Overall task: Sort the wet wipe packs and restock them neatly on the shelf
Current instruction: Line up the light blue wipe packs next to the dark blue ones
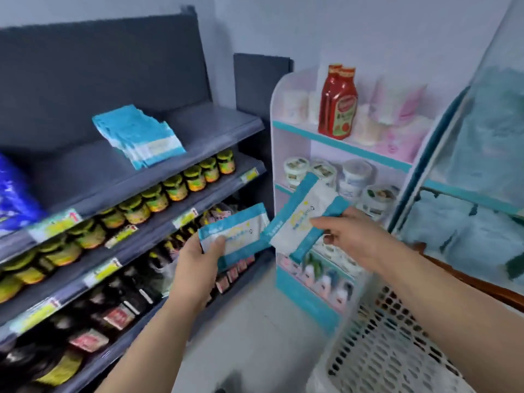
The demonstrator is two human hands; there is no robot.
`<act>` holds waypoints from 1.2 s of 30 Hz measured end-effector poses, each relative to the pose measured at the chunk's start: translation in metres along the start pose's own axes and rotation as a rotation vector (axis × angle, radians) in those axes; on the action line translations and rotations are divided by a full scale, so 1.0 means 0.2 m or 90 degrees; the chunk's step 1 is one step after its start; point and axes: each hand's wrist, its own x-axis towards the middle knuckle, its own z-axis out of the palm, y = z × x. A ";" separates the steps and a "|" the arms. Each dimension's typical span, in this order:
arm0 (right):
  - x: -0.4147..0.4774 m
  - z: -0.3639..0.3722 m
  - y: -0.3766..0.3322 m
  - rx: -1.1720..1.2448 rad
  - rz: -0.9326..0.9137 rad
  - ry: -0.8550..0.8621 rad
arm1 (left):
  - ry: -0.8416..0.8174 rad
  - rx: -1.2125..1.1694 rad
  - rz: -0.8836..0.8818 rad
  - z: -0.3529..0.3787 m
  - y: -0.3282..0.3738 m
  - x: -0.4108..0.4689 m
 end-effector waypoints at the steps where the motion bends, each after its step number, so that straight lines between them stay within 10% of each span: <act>1: 0.07 0.09 -0.04 0.000 -0.007 -0.017 | 0.020 -0.016 0.005 -0.06 0.03 0.05; 23: 1.35 1.38 -0.37 -0.063 -0.044 -0.164 | 0.001 -0.139 0.032 -0.74 0.44 1.23; 30: 1.68 1.46 -0.49 -0.276 -0.102 -0.299 | 0.075 0.016 0.115 -0.72 0.45 1.46; 36: 1.95 1.48 -0.55 -0.452 -0.181 -0.294 | 0.336 0.433 0.108 -0.65 0.33 1.63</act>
